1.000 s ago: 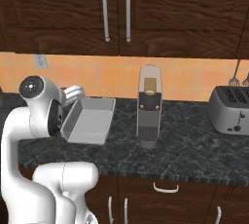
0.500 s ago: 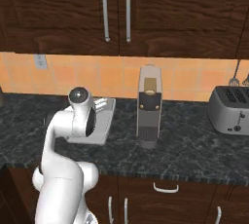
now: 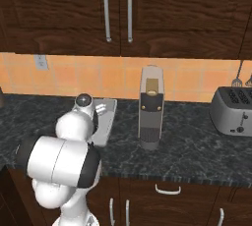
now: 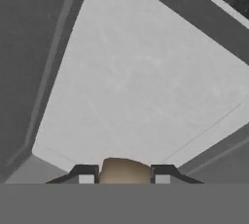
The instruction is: Place one tomato and one steak in each tupperware on the nearby counter, to pack two identical lunches.
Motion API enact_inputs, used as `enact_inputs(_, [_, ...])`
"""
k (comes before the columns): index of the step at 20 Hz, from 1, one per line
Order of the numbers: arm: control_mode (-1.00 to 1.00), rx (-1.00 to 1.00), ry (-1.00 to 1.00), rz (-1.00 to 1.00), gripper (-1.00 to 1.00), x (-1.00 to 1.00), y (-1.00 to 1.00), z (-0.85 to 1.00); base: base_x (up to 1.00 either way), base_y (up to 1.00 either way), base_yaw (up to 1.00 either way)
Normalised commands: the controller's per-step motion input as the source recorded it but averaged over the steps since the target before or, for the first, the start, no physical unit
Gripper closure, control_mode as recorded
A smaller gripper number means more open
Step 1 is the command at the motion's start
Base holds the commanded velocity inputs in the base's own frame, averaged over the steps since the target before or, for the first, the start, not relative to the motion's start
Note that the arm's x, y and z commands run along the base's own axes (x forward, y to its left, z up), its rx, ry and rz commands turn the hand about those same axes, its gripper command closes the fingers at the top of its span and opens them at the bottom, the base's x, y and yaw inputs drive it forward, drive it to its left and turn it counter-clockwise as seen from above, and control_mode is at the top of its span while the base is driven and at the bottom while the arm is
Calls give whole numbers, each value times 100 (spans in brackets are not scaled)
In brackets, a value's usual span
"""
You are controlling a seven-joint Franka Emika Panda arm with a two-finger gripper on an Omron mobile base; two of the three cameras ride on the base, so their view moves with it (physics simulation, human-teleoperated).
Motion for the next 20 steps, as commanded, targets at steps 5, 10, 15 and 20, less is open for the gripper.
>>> enact_inputs(5, [-100,0,13,1,100,93,6,-39,0,0,0])
enact_inputs(10, [-100,0,0,0,-100,82,-14,-51,0,0,0])
enact_inputs(15, [-100,0,0,0,-100,-10,-22,16,0,0,0])
enact_inputs(20, [-100,5,-7,0,-100,-100,-59,100,0,0,0])
